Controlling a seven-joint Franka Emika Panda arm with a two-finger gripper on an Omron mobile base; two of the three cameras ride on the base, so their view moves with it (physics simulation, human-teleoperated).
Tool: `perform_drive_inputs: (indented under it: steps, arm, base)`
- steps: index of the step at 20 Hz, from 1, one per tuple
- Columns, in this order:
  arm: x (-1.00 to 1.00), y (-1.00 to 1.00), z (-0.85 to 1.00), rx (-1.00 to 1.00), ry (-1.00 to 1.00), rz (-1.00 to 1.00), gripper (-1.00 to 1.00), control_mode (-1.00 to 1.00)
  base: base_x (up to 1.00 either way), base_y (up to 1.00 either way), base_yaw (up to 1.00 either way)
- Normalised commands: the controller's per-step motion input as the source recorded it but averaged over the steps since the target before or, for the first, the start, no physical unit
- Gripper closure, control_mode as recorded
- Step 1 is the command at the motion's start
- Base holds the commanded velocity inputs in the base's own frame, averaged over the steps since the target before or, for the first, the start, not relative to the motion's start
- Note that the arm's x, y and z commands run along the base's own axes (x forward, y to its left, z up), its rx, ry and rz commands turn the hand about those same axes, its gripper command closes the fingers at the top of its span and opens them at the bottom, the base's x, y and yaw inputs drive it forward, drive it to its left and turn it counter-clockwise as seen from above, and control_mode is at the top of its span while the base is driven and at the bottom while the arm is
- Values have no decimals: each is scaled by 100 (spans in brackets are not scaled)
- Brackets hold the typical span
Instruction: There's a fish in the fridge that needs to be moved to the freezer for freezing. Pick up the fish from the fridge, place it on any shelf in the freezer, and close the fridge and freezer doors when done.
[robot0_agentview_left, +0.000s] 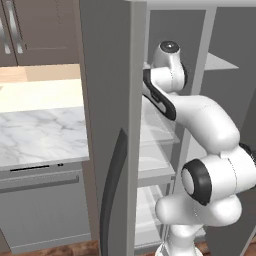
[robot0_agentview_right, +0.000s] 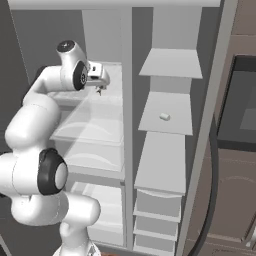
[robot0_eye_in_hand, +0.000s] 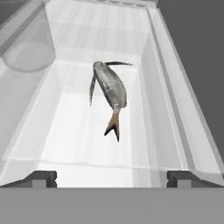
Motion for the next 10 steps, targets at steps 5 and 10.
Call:
perform_drive_inputs:
  steps: [5,10]
  arm:
    - [28,0,-26,0,6,0,-100,-100]
    - [40,-1,-18,0,6,1,-100,-100]
  base:
    - [0,0,0]
    - [0,0,0]
